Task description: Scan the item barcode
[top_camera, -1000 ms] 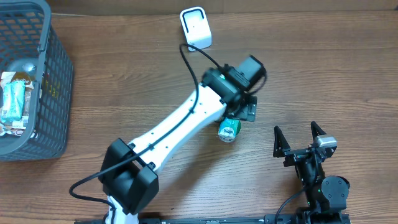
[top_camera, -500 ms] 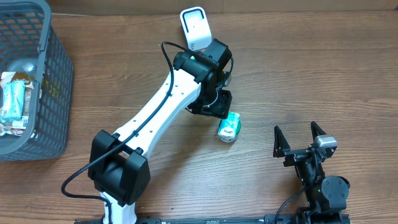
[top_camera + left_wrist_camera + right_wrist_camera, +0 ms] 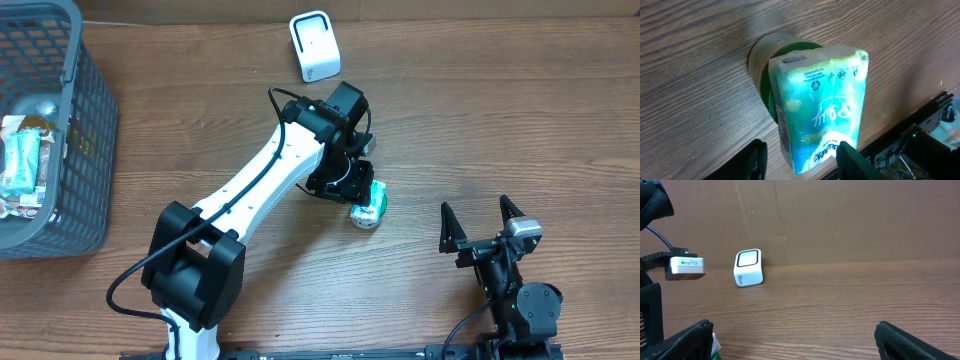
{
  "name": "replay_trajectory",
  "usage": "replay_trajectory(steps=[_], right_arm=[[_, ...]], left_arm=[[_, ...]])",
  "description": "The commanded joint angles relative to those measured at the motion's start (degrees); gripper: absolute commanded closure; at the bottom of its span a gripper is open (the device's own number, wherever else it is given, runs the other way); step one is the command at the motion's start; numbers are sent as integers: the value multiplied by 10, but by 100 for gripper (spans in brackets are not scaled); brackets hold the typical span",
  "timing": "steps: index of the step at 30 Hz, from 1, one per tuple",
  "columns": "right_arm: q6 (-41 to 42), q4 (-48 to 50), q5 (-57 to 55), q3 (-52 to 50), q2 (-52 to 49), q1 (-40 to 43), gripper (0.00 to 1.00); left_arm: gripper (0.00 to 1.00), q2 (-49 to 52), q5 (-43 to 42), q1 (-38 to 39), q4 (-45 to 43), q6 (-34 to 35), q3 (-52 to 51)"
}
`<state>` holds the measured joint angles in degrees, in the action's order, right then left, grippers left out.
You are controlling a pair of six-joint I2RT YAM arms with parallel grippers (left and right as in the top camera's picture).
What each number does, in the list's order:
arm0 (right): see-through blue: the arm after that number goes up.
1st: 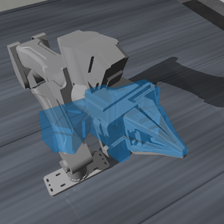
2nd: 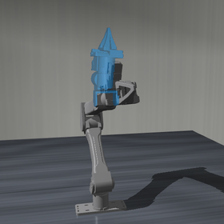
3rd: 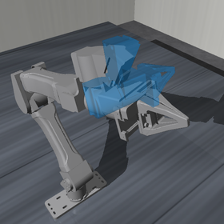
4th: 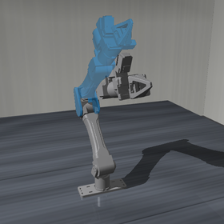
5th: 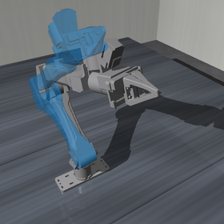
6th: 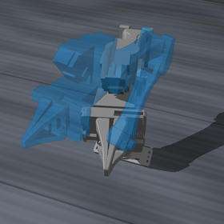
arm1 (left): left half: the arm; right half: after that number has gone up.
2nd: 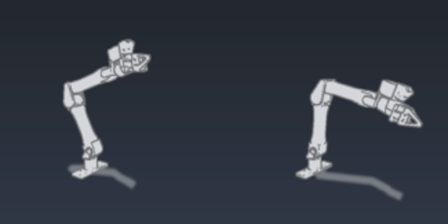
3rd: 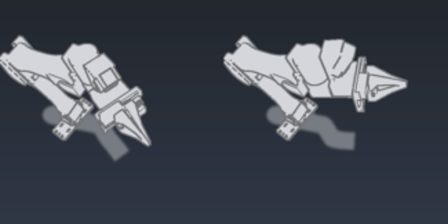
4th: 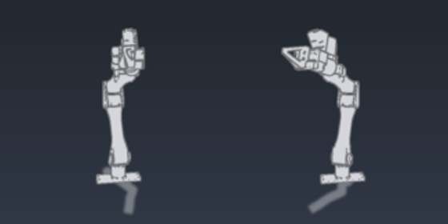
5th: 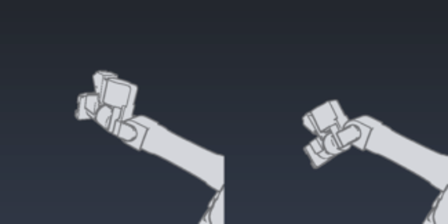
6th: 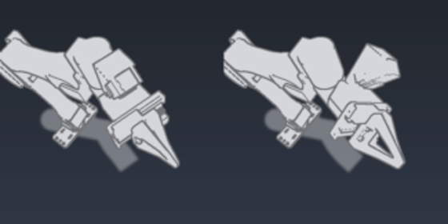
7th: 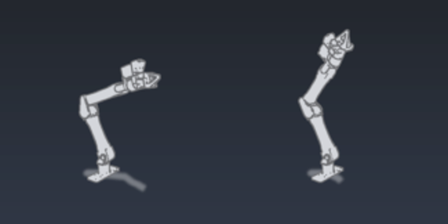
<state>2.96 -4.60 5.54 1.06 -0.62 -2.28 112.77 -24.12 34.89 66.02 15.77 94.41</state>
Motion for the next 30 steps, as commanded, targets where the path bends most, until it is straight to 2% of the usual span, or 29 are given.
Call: replay_trajectory(steps=[1,17,20,22,25,26,27,30], right_arm=[[0,2,-5,-6,4,1,0],[0,2,-5,-6,5,1,0],[0,2,-5,-6,5,1,0],[0,2,-5,-6,5,1,0],[0,2,-5,-6,5,1,0],[1,2,-5,-6,5,1,0],[0,2,-5,-6,5,1,0],[0,2,-5,-6,5,1,0]], left_arm=[[53,1,-14,4,0,-17,-4],[53,1,-14,5,-28,-16,-24],[44,1,-14,5,-29,-16,-24],[42,1,-15,4,-29,-16,-24],[35,1,-14,4,-29,-16,-24],[31,1,-14,4,-29,-16,-24],[21,1,-14,4,-29,-16,-24],[2,1,-14,4,-29,-16,-24]])
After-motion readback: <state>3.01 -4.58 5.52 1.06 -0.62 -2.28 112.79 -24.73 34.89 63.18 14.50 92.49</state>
